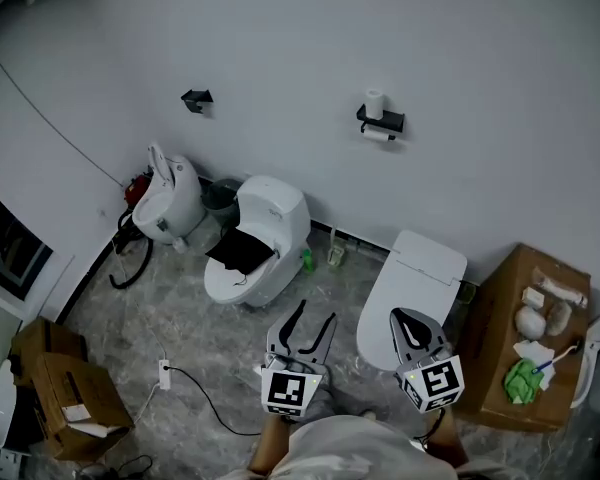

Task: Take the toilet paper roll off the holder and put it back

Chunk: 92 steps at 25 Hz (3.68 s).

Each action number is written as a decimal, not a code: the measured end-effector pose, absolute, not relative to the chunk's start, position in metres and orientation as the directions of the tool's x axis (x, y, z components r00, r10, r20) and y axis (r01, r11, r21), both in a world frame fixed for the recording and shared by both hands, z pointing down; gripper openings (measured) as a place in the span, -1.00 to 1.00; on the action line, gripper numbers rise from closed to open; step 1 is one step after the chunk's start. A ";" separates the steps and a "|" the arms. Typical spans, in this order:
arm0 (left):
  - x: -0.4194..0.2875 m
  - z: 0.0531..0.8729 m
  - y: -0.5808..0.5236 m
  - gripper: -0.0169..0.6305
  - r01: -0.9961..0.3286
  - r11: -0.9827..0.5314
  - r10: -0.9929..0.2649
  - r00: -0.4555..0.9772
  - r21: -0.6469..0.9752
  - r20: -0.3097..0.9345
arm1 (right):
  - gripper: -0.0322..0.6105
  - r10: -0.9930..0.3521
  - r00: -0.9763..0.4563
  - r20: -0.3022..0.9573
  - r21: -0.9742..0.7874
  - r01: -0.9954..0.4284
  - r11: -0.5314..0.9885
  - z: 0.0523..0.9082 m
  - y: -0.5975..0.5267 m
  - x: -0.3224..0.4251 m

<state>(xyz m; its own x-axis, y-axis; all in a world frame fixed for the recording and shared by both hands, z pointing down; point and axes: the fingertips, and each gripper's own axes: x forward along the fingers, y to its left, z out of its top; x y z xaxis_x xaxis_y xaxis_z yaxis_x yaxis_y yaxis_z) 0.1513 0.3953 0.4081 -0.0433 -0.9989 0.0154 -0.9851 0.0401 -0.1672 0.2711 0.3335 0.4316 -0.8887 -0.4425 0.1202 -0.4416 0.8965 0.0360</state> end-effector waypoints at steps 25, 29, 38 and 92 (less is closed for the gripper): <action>0.001 0.416 0.295 -0.24 -0.981 -0.143 -0.990 0.140 -0.129 0.031 | -0.90 -0.572 -0.803 0.169 0.058 -0.571 0.819 0.439 0.248 0.116; -0.017 0.416 0.286 -0.24 -0.979 -0.158 -0.987 0.156 -0.126 0.025 | -0.90 -0.585 -0.793 0.169 0.062 -0.584 0.810 0.440 0.242 0.098; -0.041 0.421 0.267 -0.24 -0.983 -0.151 -0.988 0.151 -0.105 0.007 | -0.90 -0.594 -0.783 0.186 0.085 -0.589 0.804 0.445 0.226 0.078; -0.112 0.423 0.007 -0.26 -0.982 -0.133 -0.991 0.126 -0.137 0.054 | -0.91 -0.574 -0.802 0.164 0.017 -0.579 0.815 0.451 -0.037 0.002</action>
<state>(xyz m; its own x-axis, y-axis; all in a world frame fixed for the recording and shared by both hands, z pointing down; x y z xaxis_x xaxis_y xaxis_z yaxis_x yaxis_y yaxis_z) -0.1123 0.0074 0.4229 0.1262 -0.9905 0.0544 -0.9816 -0.1326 -0.1375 0.0022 -0.0372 0.4512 -0.8024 -0.5740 0.1636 -0.5794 0.8148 0.0167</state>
